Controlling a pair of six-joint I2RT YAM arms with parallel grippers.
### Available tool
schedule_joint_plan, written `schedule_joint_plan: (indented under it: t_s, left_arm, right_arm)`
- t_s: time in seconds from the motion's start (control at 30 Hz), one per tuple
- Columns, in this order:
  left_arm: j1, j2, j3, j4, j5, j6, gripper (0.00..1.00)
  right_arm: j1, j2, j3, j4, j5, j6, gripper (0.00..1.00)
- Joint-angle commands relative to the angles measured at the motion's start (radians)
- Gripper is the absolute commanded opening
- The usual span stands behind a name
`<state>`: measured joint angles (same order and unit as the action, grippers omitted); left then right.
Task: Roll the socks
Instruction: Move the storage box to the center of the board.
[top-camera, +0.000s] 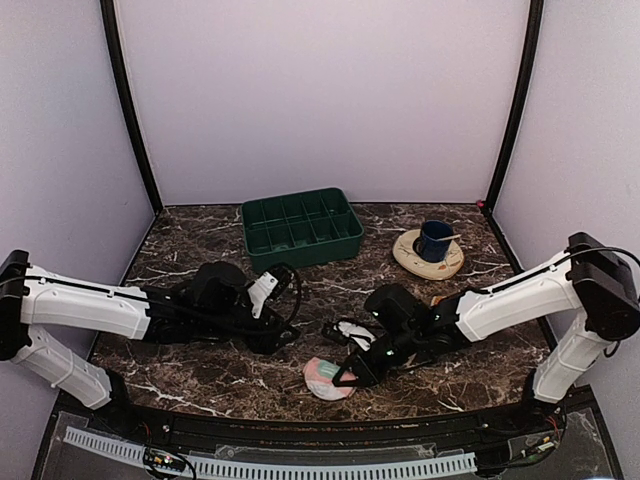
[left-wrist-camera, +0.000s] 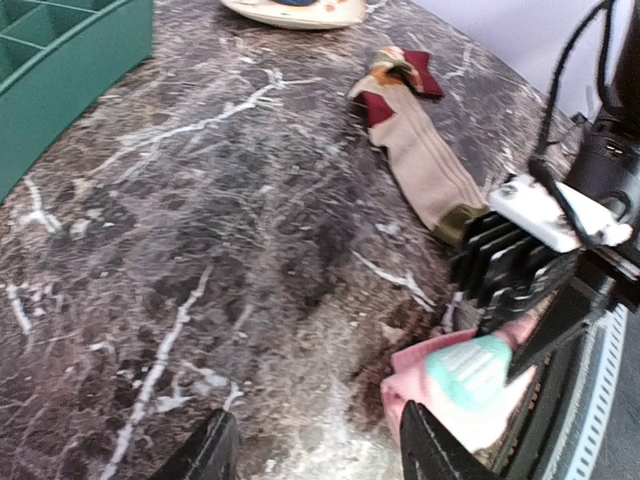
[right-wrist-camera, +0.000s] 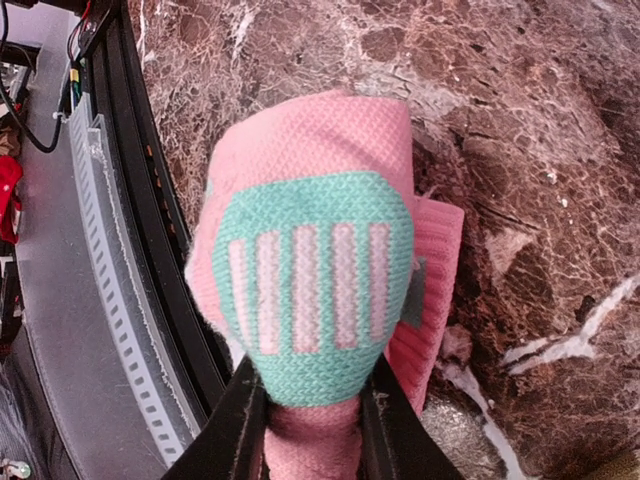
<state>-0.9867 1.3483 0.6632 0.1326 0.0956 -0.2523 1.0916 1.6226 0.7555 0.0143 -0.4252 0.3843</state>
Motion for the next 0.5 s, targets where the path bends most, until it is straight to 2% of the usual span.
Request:
schedule_joint_plan:
  t_s: [0.0, 0.17, 0.37, 0.47]
  left_arm:
    - [-0.003, -0.035, 0.027, -0.026, -0.162, -0.034, 0.59]
    - [0.032, -0.075, 0.056, -0.040, -0.337, -0.064, 0.66]
    - [0.219, -0.107, 0.085, -0.037, -0.366, -0.140, 0.66]
    - [0.278, -0.104, 0.118, -0.038, -0.426, -0.134, 0.69]
  right_arm:
    - [-0.018, -0.065, 0.016, 0.032, -0.023, 0.033, 0.00]
    - [-0.044, -0.097, 0.015, 0.063, -0.040, 0.063, 0.00]
    - [-0.082, -0.124, 0.038, 0.079, -0.040, 0.088, 0.00]
    - [-0.100, -0.131, 0.057, 0.081, -0.027, 0.088, 0.00]
